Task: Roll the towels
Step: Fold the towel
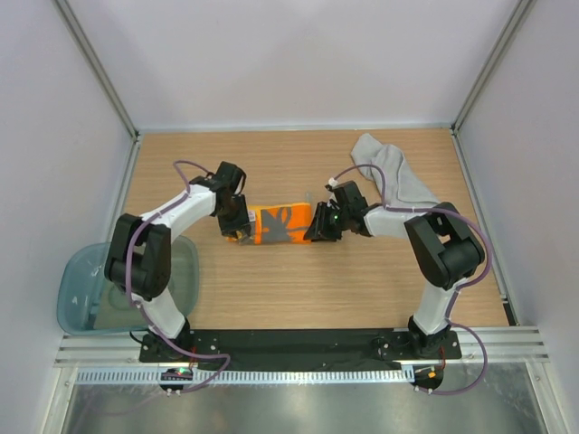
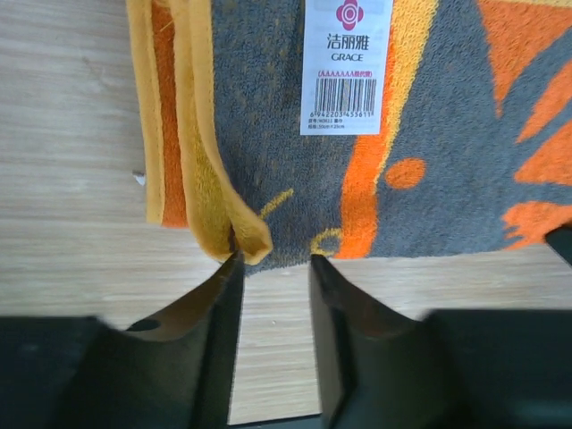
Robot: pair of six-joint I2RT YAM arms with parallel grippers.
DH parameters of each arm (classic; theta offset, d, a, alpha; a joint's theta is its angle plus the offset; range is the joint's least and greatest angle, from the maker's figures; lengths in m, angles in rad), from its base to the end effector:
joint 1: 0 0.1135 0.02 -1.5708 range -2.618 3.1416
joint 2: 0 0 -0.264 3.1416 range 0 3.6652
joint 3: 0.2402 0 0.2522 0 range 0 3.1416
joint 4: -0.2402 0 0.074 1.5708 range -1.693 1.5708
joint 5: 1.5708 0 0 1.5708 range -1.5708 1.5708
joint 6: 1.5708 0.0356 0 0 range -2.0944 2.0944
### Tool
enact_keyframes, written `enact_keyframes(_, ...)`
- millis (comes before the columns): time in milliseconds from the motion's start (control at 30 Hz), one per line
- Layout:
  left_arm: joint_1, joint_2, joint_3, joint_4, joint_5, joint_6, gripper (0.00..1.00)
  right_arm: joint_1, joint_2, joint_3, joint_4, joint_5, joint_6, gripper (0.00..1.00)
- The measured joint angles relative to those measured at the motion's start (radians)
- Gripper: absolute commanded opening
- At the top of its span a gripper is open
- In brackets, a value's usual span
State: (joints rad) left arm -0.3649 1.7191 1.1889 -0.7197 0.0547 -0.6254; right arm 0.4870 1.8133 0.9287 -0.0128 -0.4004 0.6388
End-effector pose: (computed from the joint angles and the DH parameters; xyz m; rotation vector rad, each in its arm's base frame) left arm 0.3125 -0.1214 0.1985 -0.3603 2.8482 -0.2899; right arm 0.3042 0.1768 0.1348 0.0131 2.6295 0.9400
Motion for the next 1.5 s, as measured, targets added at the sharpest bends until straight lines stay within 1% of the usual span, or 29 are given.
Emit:
enact_keyframes(33,-0.002,0.010,0.000,0.002,-0.002,0.000,0.29,0.001,0.000,-0.006,0.011,-0.003,0.002,0.32)
enact_keyframes(67,-0.004,0.020,0.000,0.004,-0.006,0.001,0.19,0.002,0.000,-0.016,0.029,-0.006,0.005,0.31)
enact_keyframes(133,-0.008,0.039,0.000,0.005,-0.011,0.003,0.11,0.004,0.000,-0.035,0.061,-0.014,0.013,0.30)
enact_keyframes(167,-0.008,0.046,0.000,0.005,-0.015,0.005,0.01,0.004,-0.001,-0.042,0.074,-0.017,0.015,0.29)
enact_keyframes(333,-0.011,0.051,0.000,0.005,-0.055,0.019,0.00,0.007,-0.024,-0.093,0.122,-0.017,0.027,0.28)
enact_keyframes(467,-0.011,0.051,0.000,0.003,-0.098,0.035,0.00,0.017,-0.083,-0.146,0.099,0.012,0.031,0.28)
enact_keyframes(533,-0.011,0.051,0.000,0.002,-0.118,0.042,0.00,0.021,-0.119,-0.176,0.078,0.034,0.032,0.29)
enact_keyframes(567,-0.011,0.051,0.000,0.002,-0.124,0.045,0.00,0.022,-0.136,-0.187,0.068,0.041,0.032,0.38)
enact_keyframes(633,-0.012,0.051,0.000,0.000,-0.140,0.057,0.00,0.024,-0.175,-0.212,0.046,0.054,0.035,0.46)
enact_keyframes(667,-0.013,0.051,0.000,-0.001,-0.148,0.060,0.00,0.027,-0.192,-0.222,0.039,0.057,0.035,0.55)
enact_keyframes(767,-0.016,0.051,0.012,-0.017,-0.172,0.065,0.00,0.038,-0.230,-0.230,0.008,0.077,0.036,0.62)
enact_keyframes(867,-0.019,0.051,0.037,-0.041,-0.200,0.066,0.00,0.053,-0.265,-0.231,-0.050,0.112,0.030,0.64)
enact_keyframes(967,-0.040,0.045,0.056,-0.068,-0.263,0.064,0.02,0.067,-0.325,-0.231,-0.169,0.179,0.010,0.64)
enact_keyframes(1033,-0.089,0.033,0.079,-0.112,-0.331,0.064,0.03,0.071,-0.373,-0.229,-0.274,0.236,-0.007,0.64)
enact_keyframes(1133,-0.194,0.024,0.156,-0.166,-0.404,0.062,0.01,0.074,-0.451,-0.198,-0.385,0.293,-0.033,0.57)
enact_keyframes(1167,-0.220,0.024,0.177,-0.169,-0.410,0.061,0.00,0.074,-0.467,-0.180,-0.399,0.303,-0.039,0.50)
enact_keyframes(1233,-0.267,0.024,0.211,-0.164,-0.406,0.058,0.00,0.074,-0.480,-0.119,-0.414,0.311,-0.054,0.41)
enact_keyframes(1267,-0.277,0.024,0.216,-0.159,-0.397,0.055,0.00,0.074,-0.477,-0.082,-0.410,0.311,-0.061,0.32)
enact_keyframes(1367,-0.274,0.040,0.215,-0.153,-0.375,0.046,0.00,0.065,-0.408,0.012,-0.361,0.253,-0.071,0.21)
enact_keyframes(1467,-0.263,0.085,0.215,-0.141,-0.357,0.033,0.00,0.047,-0.286,0.075,-0.275,0.171,-0.067,0.15)
enact_keyframes(1500,-0.262,0.101,0.215,-0.136,-0.353,0.031,0.00,0.035,-0.235,0.094,-0.258,0.144,-0.065,0.15)
